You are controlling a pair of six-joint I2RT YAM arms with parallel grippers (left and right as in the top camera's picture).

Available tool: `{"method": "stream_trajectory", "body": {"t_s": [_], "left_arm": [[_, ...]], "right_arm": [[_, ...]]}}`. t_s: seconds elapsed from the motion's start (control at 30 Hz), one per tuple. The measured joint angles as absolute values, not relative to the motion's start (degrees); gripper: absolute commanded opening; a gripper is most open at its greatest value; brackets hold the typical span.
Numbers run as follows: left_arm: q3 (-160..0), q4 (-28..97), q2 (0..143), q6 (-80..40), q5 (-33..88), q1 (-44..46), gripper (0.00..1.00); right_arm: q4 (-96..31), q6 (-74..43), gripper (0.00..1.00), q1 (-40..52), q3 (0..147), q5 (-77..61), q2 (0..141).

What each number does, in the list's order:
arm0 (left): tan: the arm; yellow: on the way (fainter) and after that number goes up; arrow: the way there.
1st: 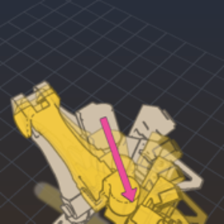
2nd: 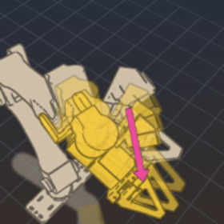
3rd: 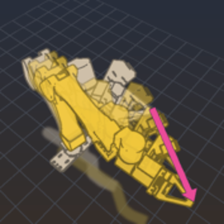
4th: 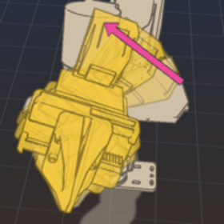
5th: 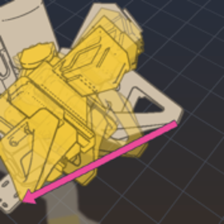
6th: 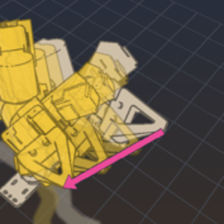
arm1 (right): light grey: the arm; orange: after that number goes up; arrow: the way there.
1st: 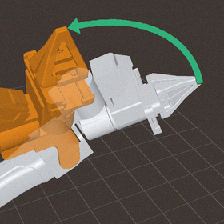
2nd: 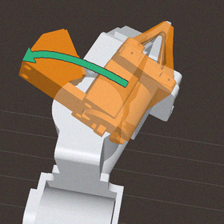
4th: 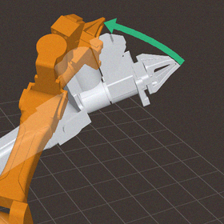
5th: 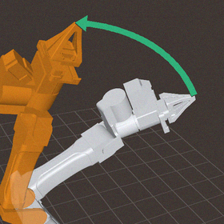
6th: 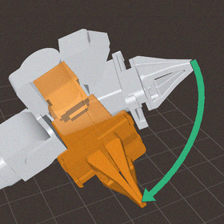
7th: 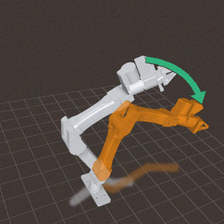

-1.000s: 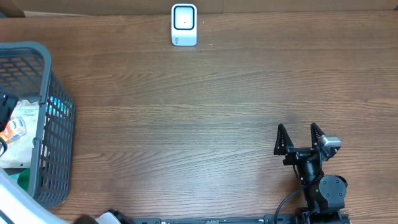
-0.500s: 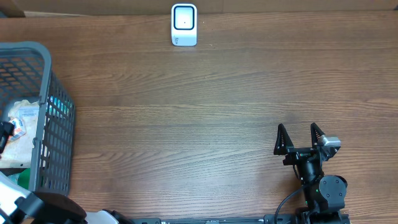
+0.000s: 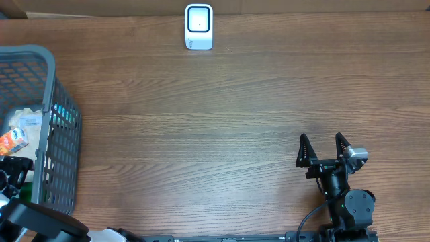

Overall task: Scan the item barcode
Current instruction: 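Reach into the basket and grasp the green-capped jar with the left gripper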

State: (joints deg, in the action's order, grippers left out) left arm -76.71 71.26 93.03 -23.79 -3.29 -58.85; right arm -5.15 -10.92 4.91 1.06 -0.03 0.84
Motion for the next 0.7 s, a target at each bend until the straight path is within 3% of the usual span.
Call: {"method": "stream_trajectory", "body": {"t_s": [0.5,0.7], "left_arm": [[-70.19,63.29,93.03,-22.87,-3.62,-58.46,0.97],[-66.54,59.92,93.03,-21.96,-1.89,-57.93,0.82]], "right_arm": [[-5.17,-10.92,1.00,4.91,1.04,-0.03,0.84],[-5.15,-10.92,1.00,4.91,1.04,-0.01,0.84]]}}
